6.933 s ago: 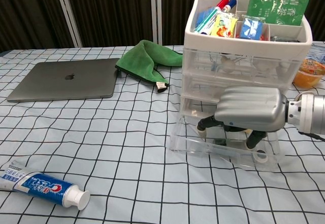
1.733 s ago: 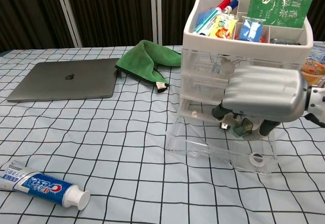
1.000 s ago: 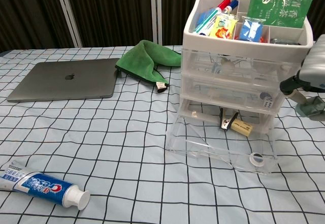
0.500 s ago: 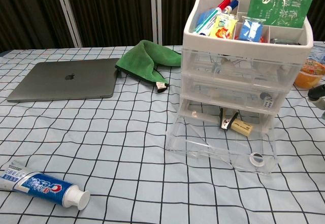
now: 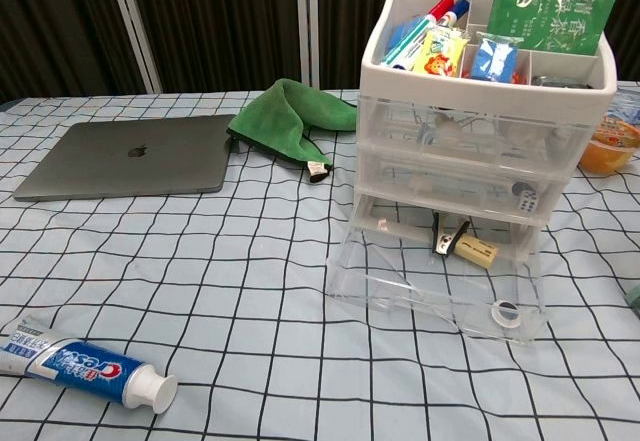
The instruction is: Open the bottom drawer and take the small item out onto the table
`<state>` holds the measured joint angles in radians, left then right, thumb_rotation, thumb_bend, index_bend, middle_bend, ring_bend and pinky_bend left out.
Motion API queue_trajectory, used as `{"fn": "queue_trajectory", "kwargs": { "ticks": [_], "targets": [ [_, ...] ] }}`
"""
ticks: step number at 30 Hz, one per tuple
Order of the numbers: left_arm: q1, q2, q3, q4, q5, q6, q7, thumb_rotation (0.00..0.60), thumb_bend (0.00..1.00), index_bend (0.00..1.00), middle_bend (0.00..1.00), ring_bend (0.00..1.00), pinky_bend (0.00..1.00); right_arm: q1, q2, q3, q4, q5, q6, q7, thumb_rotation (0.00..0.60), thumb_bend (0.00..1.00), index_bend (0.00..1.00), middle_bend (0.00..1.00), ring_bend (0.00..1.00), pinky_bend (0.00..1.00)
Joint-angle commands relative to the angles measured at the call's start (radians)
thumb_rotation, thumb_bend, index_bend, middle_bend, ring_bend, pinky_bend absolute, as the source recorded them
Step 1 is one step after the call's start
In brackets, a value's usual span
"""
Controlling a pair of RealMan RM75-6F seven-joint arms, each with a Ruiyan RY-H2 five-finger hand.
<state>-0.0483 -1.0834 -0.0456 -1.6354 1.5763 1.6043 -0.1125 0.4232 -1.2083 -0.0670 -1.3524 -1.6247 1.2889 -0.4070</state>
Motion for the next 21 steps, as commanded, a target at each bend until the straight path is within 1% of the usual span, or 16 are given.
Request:
{"fn": "queue_trajectory", "kwargs": {
  "ticks": [1,6,9,11,13,14,16,18,20,21],
  "targets": [
    [0.001,-0.001,0.002,0.001,-0.003,-0.003,0.002,0.6,0.03,0.0,0.0,0.0,0.0,-0.048,-0.021,0.032,0.035,0.017,0.086,0.081,0.6,0.12,0.42,1.0,0.92,0.75],
    [0.004,-0.005,0.006,0.009,-0.009,-0.008,0.004,0.6,0.03,0.0,0.0,0.0,0.0,-0.097,-0.061,0.074,0.12,0.025,0.211,0.203,0.6,0.1,0.53,1.0,0.9,0.72],
    [0.007,-0.009,0.005,0.014,-0.014,-0.006,0.004,0.6,0.03,0.0,0.0,0.0,0.0,-0.124,-0.103,0.109,0.204,0.042,0.283,0.261,0.6,0.07,0.59,1.0,0.89,0.7],
    [0.008,-0.012,0.004,0.015,-0.014,-0.003,0.009,0.6,0.03,0.0,0.0,0.0,0.0,-0.138,-0.13,0.132,0.248,0.058,0.318,0.298,0.6,0.03,0.62,1.0,0.84,0.68],
    [0.008,-0.015,0.005,0.016,-0.011,-0.003,0.015,0.6,0.03,0.0,0.0,0.0,0.0,-0.154,-0.152,0.155,0.279,0.085,0.34,0.343,0.6,0.0,0.62,1.0,0.75,0.64],
    [0.008,-0.016,0.006,0.016,-0.01,-0.003,0.018,0.6,0.03,0.0,0.0,0.0,0.0,-0.16,-0.161,0.164,0.287,0.095,0.347,0.368,0.6,0.0,0.63,1.0,0.72,0.63],
    [0.008,-0.02,0.006,0.017,-0.009,-0.004,0.025,0.6,0.03,0.0,0.0,0.0,0.0,-0.176,-0.179,0.182,0.289,0.113,0.37,0.434,0.6,0.0,0.62,0.83,0.64,0.6],
    [0.007,-0.029,0.004,0.023,-0.009,-0.003,0.038,0.6,0.03,0.0,0.0,0.0,0.0,-0.191,-0.195,0.188,0.285,0.12,0.386,0.504,0.6,0.0,0.61,0.6,0.53,0.55],
    [0.007,-0.037,0.005,0.028,-0.009,-0.003,0.05,0.6,0.03,0.0,0.0,0.0,0.0,-0.2,-0.196,0.186,0.273,0.119,0.388,0.535,0.6,0.0,0.55,0.53,0.45,0.49],
    [0.007,-0.039,0.006,0.03,-0.009,-0.004,0.052,0.6,0.03,0.0,0.0,0.0,0.0,-0.202,-0.199,0.186,0.274,0.114,0.394,0.542,0.6,0.0,0.46,0.42,0.36,0.41]
  ]
}}
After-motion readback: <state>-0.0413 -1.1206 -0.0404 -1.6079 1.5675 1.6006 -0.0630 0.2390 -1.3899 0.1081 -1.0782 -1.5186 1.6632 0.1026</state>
